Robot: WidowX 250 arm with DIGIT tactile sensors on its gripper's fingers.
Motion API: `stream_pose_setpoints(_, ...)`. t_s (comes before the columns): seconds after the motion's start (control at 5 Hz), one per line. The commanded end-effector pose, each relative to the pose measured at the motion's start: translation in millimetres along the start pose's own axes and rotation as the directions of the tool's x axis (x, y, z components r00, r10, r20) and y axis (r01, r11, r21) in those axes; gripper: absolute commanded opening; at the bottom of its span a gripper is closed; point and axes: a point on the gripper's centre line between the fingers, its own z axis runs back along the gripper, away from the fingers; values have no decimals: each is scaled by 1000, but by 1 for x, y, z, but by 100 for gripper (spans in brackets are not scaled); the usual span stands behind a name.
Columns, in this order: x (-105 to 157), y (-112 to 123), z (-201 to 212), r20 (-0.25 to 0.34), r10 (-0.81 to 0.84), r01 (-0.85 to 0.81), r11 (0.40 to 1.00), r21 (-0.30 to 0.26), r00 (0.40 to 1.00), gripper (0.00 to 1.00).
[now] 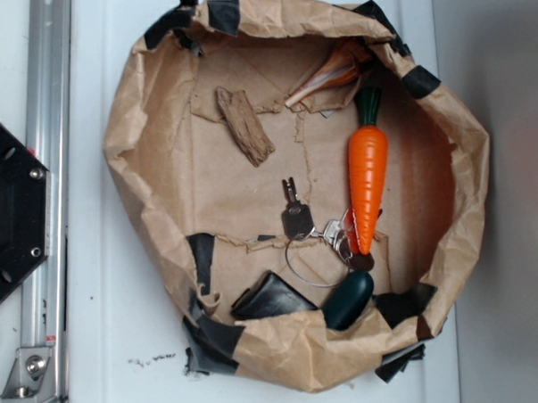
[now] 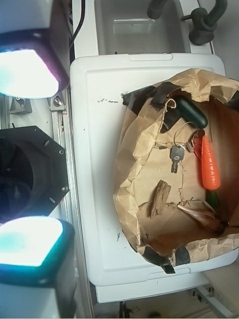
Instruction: Grab the wood chip.
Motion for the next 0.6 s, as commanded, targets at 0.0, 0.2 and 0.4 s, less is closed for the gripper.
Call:
stream_pose_setpoints(0.0,0,0,0,0,0,0,1000,0,1000,100)
stream_pose_setpoints(0.2,34,20,-37,-41,-22,32,969,247,999,100)
stream_pose_setpoints(0.4,72,59,-93,-170,-171,204,958,200,970,100)
